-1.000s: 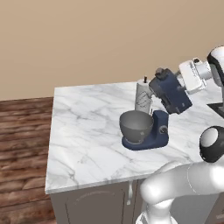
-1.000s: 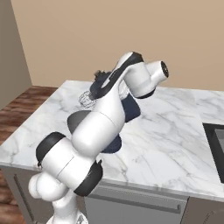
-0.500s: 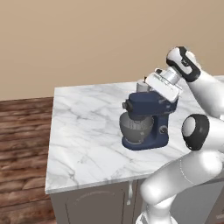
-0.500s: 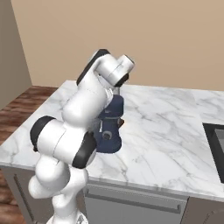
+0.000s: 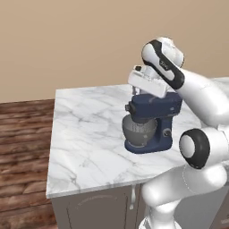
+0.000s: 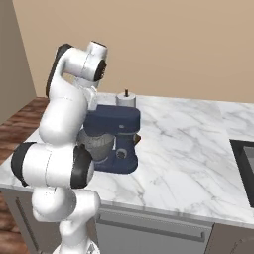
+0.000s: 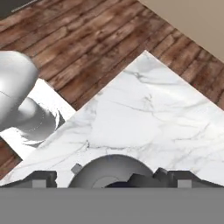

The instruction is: Close the stand mixer head.

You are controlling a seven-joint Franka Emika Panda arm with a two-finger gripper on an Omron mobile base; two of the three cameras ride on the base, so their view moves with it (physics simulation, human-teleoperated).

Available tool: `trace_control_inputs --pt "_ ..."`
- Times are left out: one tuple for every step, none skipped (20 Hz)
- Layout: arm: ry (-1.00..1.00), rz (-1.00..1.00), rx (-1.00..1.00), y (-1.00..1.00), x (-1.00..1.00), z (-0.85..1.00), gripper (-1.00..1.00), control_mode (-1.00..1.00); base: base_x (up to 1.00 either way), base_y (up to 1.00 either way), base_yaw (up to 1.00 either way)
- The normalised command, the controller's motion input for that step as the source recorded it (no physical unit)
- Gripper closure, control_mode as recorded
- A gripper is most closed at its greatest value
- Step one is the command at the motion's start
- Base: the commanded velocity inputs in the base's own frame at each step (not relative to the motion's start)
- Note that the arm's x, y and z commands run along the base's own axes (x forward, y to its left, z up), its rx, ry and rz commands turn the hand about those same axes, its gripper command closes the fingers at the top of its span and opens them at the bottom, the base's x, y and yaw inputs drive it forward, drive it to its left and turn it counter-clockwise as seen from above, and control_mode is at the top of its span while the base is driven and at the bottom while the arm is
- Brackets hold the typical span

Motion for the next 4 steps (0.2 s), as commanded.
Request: trace_control_inputs --pt "-0.13 0.00 -0.18 0.17 -0.56 0.29 -1.00 -1.00 0.00 0.00 0.00" --pt "-0.13 0.00 -0.16 0.06 -0.60 0.21 -1.00 -1.00 0.00 0.00 0.00" --pt "-0.13 0.00 -0.14 0.00 -0.63 0.14 -1.00 -1.00 0.00 0.00 0.00" --pt "-0.13 0.00 -0.13 0.00 -0.65 0.05 -1.00 -1.00 0.00 0.00 0.00"
